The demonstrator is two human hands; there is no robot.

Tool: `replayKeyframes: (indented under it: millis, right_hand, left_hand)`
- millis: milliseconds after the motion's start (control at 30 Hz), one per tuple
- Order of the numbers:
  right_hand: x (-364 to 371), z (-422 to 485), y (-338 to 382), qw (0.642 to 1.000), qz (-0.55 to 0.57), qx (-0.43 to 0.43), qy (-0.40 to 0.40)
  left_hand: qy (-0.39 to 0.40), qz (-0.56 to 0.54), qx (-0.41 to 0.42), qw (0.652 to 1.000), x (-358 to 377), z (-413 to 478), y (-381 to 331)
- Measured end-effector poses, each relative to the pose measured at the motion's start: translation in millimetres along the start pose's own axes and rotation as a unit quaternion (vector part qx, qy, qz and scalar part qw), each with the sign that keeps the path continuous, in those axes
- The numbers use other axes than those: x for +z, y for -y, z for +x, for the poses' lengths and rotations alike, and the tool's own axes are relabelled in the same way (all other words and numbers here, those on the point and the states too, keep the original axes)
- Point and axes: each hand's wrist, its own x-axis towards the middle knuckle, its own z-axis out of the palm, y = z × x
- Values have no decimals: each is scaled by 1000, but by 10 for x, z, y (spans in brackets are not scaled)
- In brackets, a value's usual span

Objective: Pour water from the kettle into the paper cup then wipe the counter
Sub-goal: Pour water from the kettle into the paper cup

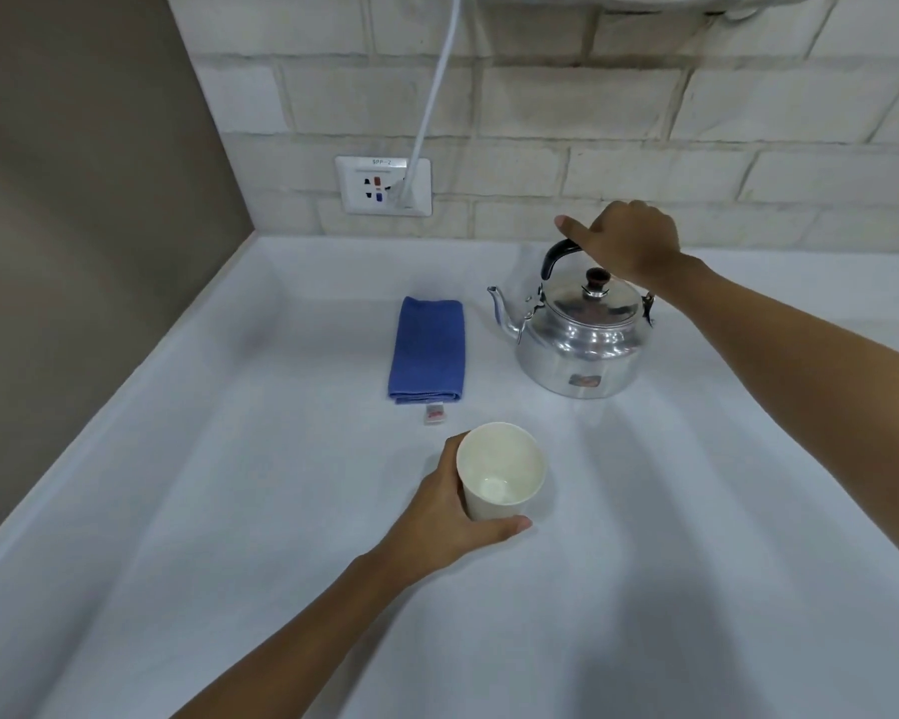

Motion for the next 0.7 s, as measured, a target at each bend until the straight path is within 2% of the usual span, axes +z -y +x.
replayKeyframes:
  millis: [367, 700]
  right_hand:
    - [-298, -215, -92, 999, -8, -2, -32]
    - [-903, -755, 47, 994, -60, -81, -36]
  left_hand:
    - [-1, 3, 11, 1000, 13, 10, 32]
    - [-1, 5, 25, 1000, 8, -9, 16]
